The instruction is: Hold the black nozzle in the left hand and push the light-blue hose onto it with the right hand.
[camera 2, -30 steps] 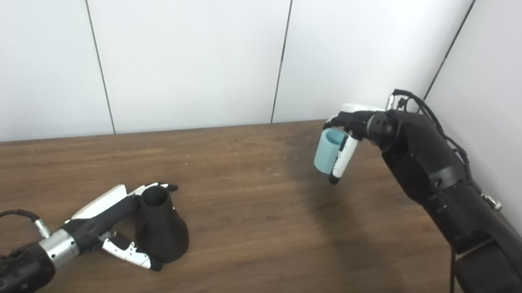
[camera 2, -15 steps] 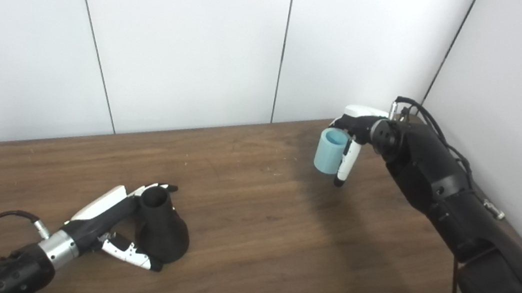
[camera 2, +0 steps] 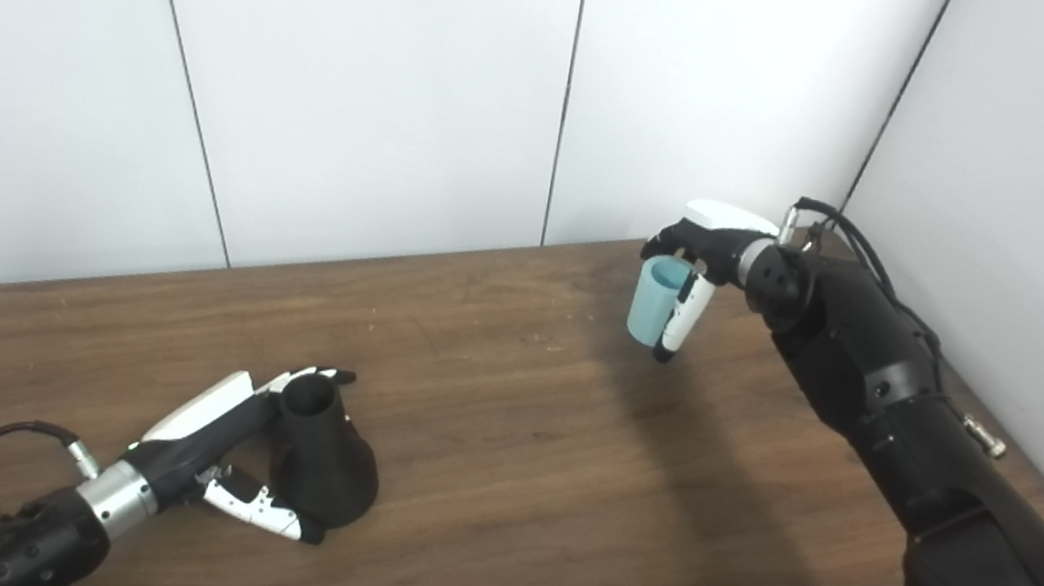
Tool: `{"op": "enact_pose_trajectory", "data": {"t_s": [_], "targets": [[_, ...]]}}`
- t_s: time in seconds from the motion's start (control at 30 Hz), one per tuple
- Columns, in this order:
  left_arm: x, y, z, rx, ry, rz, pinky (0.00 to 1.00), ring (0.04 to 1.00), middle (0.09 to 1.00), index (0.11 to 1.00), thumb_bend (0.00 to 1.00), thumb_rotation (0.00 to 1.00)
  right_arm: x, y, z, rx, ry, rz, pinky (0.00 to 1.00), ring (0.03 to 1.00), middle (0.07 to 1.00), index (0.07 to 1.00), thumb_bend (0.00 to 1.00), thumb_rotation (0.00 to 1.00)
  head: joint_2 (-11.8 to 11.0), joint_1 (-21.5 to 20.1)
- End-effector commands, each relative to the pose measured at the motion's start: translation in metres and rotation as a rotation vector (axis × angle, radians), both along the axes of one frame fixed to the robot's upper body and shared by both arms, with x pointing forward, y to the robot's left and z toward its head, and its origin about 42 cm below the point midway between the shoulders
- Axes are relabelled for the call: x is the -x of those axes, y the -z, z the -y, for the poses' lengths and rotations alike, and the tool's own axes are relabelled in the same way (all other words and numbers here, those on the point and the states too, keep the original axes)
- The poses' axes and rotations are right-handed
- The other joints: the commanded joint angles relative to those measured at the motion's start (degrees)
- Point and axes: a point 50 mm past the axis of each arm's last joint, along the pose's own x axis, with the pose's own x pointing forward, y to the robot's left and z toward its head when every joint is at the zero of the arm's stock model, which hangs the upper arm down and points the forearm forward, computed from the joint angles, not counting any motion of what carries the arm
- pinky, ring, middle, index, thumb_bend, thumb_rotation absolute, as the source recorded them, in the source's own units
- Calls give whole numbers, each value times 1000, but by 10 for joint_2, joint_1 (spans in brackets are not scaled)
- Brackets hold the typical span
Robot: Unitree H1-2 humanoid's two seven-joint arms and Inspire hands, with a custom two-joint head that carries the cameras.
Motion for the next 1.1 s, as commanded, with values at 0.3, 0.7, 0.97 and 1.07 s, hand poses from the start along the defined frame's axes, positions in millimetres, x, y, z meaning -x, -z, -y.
{"op": "enact_pose_trajectory", "data": {"t_s": [0.3,0.7,0.97,1.07], "targets": [[61,91,-29,-321,79,-268,1000,1000,942,480,524,63,-8,-43,5,39,9,130,631,766,831,808,824,21,4,1],[60,90,-34,-321,72,-277,1000,1000,942,480,524,63,-13,-32,13,58,23,129,588,655,703,624,757,0,5,3],[60,89,-36,-317,72,-276,1000,1000,941,480,524,63,-16,-30,20,104,44,169,502,495,541,457,517,5,5,2],[60,90,-37,-313,71,-278,1000,1000,941,480,524,63,-16,-28,24,114,31,209,478,484,518,452,517,0,6,2]]}}
